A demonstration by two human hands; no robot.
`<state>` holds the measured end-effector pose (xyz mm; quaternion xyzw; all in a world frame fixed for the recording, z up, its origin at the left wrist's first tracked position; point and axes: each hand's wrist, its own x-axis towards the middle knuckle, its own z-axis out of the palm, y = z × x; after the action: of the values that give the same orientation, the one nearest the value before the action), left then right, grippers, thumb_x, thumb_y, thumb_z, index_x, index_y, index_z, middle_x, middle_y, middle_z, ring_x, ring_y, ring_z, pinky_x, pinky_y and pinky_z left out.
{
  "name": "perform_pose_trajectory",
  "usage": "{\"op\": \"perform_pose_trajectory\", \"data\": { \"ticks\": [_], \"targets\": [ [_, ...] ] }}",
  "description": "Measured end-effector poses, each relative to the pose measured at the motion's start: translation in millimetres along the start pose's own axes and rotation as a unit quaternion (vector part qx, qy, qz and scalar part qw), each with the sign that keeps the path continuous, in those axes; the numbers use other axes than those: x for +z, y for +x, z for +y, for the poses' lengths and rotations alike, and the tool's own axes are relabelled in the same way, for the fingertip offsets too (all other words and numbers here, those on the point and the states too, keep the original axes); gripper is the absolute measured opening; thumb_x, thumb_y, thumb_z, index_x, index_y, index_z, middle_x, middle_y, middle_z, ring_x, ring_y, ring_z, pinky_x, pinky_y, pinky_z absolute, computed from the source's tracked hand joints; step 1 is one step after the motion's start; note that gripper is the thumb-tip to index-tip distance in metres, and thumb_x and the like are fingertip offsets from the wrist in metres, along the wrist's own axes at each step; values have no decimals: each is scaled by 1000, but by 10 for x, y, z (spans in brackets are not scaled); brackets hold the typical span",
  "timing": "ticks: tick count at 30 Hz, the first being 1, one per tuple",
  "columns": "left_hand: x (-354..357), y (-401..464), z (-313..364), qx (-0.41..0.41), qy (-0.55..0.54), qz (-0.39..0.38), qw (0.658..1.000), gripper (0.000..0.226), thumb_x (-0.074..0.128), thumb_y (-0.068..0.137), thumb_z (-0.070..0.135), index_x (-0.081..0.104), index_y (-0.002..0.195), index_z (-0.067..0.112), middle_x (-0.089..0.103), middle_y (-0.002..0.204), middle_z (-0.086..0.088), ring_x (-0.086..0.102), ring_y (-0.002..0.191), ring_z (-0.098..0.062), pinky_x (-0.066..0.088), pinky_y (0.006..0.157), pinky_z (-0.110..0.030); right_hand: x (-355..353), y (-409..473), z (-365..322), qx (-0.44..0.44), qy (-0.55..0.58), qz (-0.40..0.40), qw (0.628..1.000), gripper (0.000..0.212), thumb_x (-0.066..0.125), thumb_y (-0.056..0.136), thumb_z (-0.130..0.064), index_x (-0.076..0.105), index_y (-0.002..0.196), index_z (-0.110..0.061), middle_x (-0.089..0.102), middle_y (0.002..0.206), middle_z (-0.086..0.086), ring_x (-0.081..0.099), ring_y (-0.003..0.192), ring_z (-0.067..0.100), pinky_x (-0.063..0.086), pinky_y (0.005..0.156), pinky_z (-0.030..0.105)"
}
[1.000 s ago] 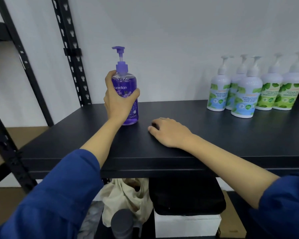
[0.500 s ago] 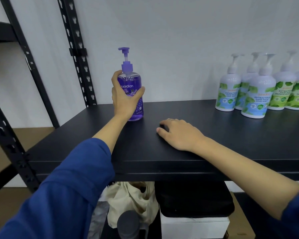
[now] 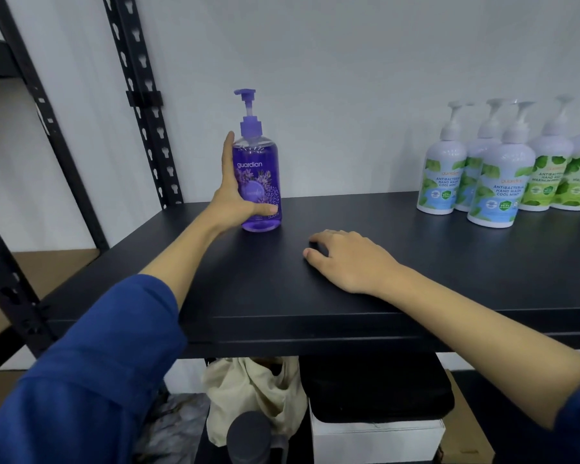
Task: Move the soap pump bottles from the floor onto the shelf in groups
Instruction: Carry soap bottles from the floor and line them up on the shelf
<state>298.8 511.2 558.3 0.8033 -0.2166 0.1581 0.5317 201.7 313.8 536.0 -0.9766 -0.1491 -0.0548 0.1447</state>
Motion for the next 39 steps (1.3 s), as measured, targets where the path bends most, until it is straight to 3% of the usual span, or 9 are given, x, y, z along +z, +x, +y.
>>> {"op": "perform_pose_trajectory", "data": {
  "ticks": [4, 9, 14, 20, 23, 27, 31, 33, 39],
  "targets": [
    [69, 42, 18, 1, 2, -4, 1000, 128, 80, 67, -5, -10, 146, 40, 30, 142, 5, 54, 115, -12, 53, 78, -19, -2, -1, 6, -1, -1, -3, 1000, 46, 32, 99, -46, 51, 129, -16, 52, 135, 3, 49, 120, 25, 42, 95, 41],
    [207, 104, 28, 5, 29, 24, 999, 125, 84, 65, 3, -5, 148, 36, 34, 142, 3, 52, 117, -15, 51, 90, -33, 6, 7, 21, -3, 0, 1, 1000, 46, 33, 99, -46, 50, 130, -17, 51, 135, 3, 48, 121, 25, 41, 96, 40],
    [247, 109, -9, 22, 47, 56, 997, 125, 86, 64, 9, -2, 148, 35, 40, 131, 13, 53, 109, -8, 47, 77, -14, 7, 18, 19, -6, -2, -3, 1000, 46, 32, 99, -46, 51, 129, -17, 51, 135, 3, 48, 120, 25, 42, 95, 39],
    [225, 129, -18, 20, 40, 29, 999, 124, 85, 66, 9, -3, 148, 37, 39, 133, 11, 53, 115, -11, 51, 90, -30, -1, 16, 16, -8, -2, -2, 1000, 46, 32, 99, -46, 49, 131, -17, 51, 136, 3, 47, 121, 25, 40, 94, 39],
    [236, 123, -26, 17, 35, 31, 999, 124, 84, 66, 8, -5, 148, 37, 38, 136, 10, 52, 117, -13, 52, 88, -28, 1, 17, 22, -8, 1, -4, 1000, 47, 32, 99, -46, 48, 133, -18, 50, 136, 3, 47, 123, 25, 39, 94, 38],
    [313, 90, -14, 12, 43, 78, 996, 124, 84, 67, 8, -4, 149, 34, 42, 137, 7, 51, 113, -9, 48, 78, -15, 6, 20, 20, -6, 4, -4, 1000, 47, 32, 99, -46, 47, 134, -19, 49, 138, 2, 46, 124, 25, 39, 95, 39],
    [337, 10, -43, 37, 76, 120, 989, 119, 85, 65, 10, 6, 150, 33, 50, 129, 6, 52, 112, -9, 44, 83, -17, -2, 9, 17, -7, 4, 2, 1000, 47, 32, 99, -46, 48, 134, -19, 49, 138, 2, 46, 124, 25, 39, 95, 39],
    [338, -13, -51, 40, 85, 121, 988, 117, 85, 65, 10, 9, 150, 33, 52, 130, 3, 53, 112, -10, 43, 80, -12, -1, 5, 16, -7, 4, 2, 1000, 47, 32, 99, -45, 48, 134, -19, 49, 138, 2, 46, 124, 25, 39, 96, 39],
    [343, -17, -46, 44, 94, 130, 986, 116, 87, 63, 13, 12, 149, 34, 51, 130, 1, 53, 112, -10, 45, 81, -16, 7, 17, 26, -9, 3, 0, 1000, 48, 32, 99, -46, 45, 136, -19, 48, 139, 2, 45, 125, 25, 39, 96, 39]
  ]
}}
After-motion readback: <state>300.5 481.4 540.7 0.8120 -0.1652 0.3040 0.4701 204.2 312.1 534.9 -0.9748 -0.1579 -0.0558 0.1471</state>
